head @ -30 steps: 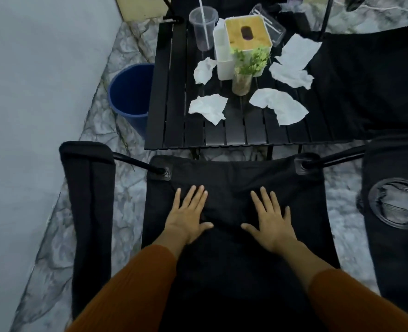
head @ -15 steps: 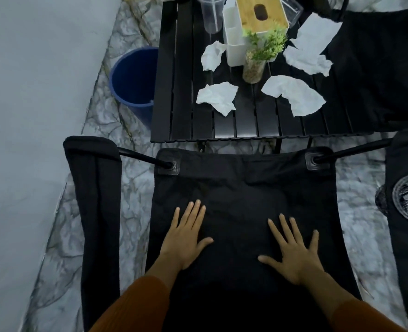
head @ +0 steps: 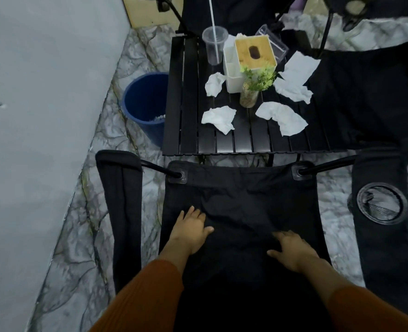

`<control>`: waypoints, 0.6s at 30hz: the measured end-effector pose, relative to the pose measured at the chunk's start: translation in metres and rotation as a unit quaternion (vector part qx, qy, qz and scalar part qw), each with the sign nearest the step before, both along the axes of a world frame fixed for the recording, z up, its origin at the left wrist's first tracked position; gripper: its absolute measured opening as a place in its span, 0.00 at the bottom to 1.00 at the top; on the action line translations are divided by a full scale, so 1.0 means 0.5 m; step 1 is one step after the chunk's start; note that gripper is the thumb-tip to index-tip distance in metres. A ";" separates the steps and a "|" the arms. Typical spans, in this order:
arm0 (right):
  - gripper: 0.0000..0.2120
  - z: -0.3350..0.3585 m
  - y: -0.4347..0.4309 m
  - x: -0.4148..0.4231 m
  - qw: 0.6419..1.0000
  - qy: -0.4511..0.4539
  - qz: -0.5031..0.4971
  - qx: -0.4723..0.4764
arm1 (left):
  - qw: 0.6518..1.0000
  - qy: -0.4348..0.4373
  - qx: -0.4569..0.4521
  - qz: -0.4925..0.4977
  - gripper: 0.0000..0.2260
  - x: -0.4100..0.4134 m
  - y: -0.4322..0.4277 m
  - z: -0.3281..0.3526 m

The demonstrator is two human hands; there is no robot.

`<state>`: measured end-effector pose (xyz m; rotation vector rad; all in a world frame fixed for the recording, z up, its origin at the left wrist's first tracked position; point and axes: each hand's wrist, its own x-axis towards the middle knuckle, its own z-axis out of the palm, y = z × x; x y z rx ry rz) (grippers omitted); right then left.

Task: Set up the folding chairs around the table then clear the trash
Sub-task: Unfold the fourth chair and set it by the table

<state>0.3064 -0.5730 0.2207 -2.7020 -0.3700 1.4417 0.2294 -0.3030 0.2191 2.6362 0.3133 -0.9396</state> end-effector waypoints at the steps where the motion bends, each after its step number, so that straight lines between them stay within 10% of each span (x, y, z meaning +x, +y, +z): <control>1: 0.32 0.027 0.005 0.002 1.000 -0.007 -0.006 0.009 | 1.000 -0.013 -0.002 0.006 0.26 0.008 0.000 0.032; 10: 0.27 0.264 0.123 -0.043 0.992 -0.079 0.021 0.100 | 0.977 -0.198 0.021 0.075 0.19 -0.022 0.058 0.286; 18: 0.16 0.255 0.345 -0.159 0.952 -0.029 -0.151 0.266 | 0.773 -0.305 -0.019 0.556 0.11 -0.165 0.263 0.287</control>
